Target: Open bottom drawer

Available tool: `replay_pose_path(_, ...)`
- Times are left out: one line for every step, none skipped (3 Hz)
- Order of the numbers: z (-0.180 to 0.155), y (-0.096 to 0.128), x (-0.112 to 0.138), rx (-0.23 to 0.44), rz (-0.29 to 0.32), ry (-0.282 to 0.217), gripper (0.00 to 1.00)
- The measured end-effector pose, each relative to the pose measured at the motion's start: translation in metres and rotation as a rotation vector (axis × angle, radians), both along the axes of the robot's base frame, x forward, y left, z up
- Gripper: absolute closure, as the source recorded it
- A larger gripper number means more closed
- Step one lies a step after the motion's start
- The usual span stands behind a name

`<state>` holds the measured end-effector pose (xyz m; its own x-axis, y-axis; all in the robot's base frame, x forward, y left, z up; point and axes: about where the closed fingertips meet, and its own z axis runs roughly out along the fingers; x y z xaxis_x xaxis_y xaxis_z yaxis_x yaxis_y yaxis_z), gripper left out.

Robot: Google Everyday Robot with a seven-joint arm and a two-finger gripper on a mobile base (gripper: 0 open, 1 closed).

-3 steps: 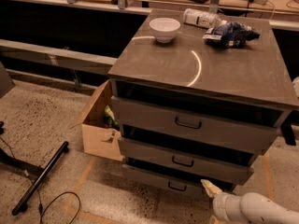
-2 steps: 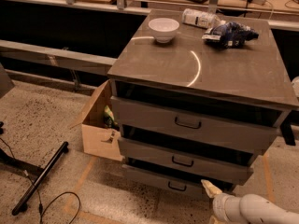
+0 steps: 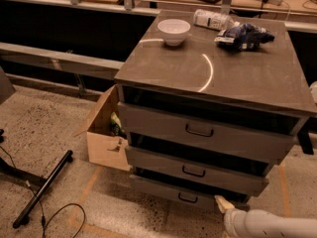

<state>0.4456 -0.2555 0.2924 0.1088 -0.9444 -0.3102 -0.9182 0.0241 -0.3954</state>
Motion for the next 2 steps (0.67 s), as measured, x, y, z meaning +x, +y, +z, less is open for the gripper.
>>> replay_pose_path(-0.035, -0.019, 0.018, -0.05, -0.033, -0.032, 0.0)
replay_pose_path(-0.061, -0.03, 0.034, -0.02, -0.097, -0.061, 0.0)
